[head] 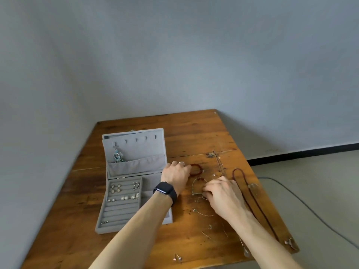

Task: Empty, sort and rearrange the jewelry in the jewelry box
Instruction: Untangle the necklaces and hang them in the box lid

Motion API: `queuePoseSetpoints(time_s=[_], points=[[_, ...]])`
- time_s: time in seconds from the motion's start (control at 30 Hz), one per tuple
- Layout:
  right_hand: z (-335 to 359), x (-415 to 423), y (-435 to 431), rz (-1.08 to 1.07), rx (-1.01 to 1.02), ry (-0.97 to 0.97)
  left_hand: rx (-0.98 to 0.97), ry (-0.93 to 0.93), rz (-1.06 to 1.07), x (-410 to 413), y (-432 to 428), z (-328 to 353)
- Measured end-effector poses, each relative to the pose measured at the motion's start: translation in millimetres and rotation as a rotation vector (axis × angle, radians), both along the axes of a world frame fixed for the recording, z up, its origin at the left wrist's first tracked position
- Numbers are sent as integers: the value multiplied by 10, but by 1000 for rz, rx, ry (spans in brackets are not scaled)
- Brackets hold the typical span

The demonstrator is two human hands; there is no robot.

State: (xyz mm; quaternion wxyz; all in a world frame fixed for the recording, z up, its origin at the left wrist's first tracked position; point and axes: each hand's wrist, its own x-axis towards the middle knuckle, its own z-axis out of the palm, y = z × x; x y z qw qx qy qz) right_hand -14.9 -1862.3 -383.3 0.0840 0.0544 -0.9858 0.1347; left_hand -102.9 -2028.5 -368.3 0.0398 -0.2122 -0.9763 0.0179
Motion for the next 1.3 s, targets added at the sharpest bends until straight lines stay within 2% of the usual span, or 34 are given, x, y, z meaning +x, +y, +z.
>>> queuePoseSetpoints(time_s=[0.07, 0.2, 0.3, 0.53, 0.73, 0.9, 1.07, 1.3], points=[[18, -20, -67, -16, 20, 5, 146, -13, 20, 15, -33, 16], [-3, -37, -148, -49, 12, 24, 650, -107, 173, 109, -261, 174], [-54, -37, -180, -71, -19, 30, 758, -24, 197, 180, -627, 285], [-49, 7, -271, -114, -35, 33, 558, -50, 231, 316, -1235, 377], [-15, 12, -290, -113, -26, 25, 270, -29, 181, 286, -1196, 392], [-17, 11, -286, -118, -23, 27, 155, 73, 120, 397, -1158, 335], [-16, 17, -285, -132, -9, 26, -10, 0, 134, 548, -1207, 245], [45, 9, -292, -141, 37, -1, 0, 62, 193, 703, -1176, 147]])
